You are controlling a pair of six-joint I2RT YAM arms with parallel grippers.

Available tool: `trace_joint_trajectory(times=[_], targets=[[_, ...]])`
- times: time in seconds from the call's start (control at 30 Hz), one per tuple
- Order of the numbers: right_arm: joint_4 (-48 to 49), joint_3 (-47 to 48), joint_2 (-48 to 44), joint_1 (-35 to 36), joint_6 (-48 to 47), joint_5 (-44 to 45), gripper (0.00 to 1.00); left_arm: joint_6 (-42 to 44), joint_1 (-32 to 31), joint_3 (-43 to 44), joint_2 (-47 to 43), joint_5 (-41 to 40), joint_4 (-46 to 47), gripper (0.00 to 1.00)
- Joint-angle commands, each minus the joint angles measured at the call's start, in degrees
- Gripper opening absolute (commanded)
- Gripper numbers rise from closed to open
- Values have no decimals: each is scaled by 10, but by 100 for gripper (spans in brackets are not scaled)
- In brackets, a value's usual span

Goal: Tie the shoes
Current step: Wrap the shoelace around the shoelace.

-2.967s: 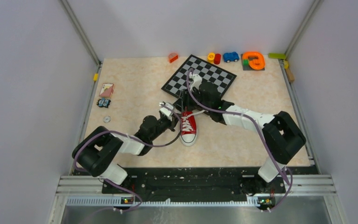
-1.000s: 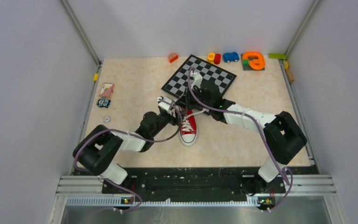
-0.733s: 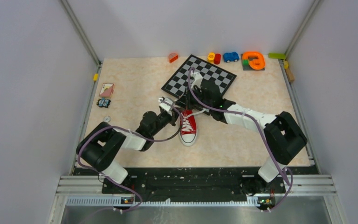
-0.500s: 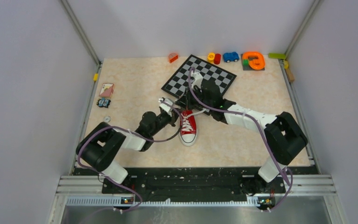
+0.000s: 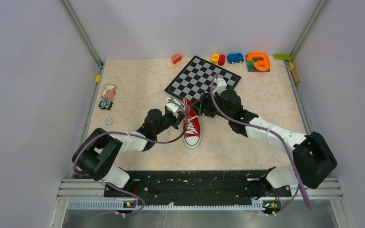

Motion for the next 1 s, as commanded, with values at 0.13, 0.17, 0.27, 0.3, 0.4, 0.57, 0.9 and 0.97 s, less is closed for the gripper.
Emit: trace_joint_trajectory(times=[0.13, 0.17, 0.27, 0.3, 0.4, 0.57, 0.9, 0.97], targets=[[-178, -40, -82, -48, 163, 238, 64, 18, 3, 27, -2, 24, -52, 0], [-172, -45, -81, -50, 153, 235, 64, 19, 3, 28, 2, 28, -50, 0], [-145, -49, -69, -53, 86, 233, 60, 17, 3, 29, 6, 35, -44, 0], [-145, -40, -59, -58, 69, 217, 60, 20, 3, 30, 5, 36, -43, 0], [-203, 16, 7, -87, 116, 181, 58, 29, 3, 30, -3, 30, -52, 0], [-237, 57, 79, -89, 270, 189, 53, 37, 3, 10, -13, 13, -30, 0], [-183, 77, 160, -86, 387, 156, 49, 48, 3, 7, -48, -11, -58, 0], [-174, 75, 168, -84, 402, 154, 49, 52, 2, 8, -50, -16, -64, 0]])
